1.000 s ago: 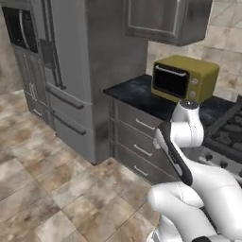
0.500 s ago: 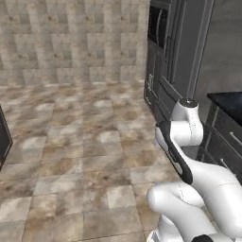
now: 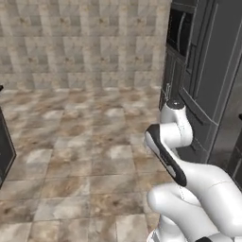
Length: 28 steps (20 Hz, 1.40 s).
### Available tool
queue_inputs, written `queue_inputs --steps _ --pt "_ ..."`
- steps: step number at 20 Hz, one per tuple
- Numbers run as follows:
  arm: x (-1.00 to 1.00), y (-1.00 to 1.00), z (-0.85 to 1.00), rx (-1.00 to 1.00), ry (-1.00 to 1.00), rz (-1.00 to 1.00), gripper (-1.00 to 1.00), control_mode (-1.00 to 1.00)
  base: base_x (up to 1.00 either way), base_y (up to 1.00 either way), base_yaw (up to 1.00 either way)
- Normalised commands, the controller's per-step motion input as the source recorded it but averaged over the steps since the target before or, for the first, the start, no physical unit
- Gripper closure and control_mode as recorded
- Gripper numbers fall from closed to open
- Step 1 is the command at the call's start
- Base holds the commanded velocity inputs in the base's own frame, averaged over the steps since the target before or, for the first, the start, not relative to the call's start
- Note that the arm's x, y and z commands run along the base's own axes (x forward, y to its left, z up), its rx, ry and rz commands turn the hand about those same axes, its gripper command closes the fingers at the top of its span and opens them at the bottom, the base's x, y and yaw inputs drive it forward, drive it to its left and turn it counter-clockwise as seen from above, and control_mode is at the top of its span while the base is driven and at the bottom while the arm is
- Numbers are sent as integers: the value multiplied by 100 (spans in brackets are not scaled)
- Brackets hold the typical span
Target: Take the chicken drumsticks from the pan and place one on each plate on the dining counter.
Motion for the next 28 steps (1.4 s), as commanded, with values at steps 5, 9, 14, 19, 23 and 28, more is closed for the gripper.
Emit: queue_inputs --steps 5,9,14,19,23,28 --pt "0 0 0 0 0 0 100 100 100 0 1" --pt "0 0 0 0 0 0 100 100 100 4 8" --pt "0 0 0 0 0 0 100 100 98 8 37" --pt "0 0 0 0 0 0 100 100 100 5 38" --pt "0 0 0 0 0 0 100 100 100 3 33" --pt "0 0 0 0 0 0 100 100 100 0 28"
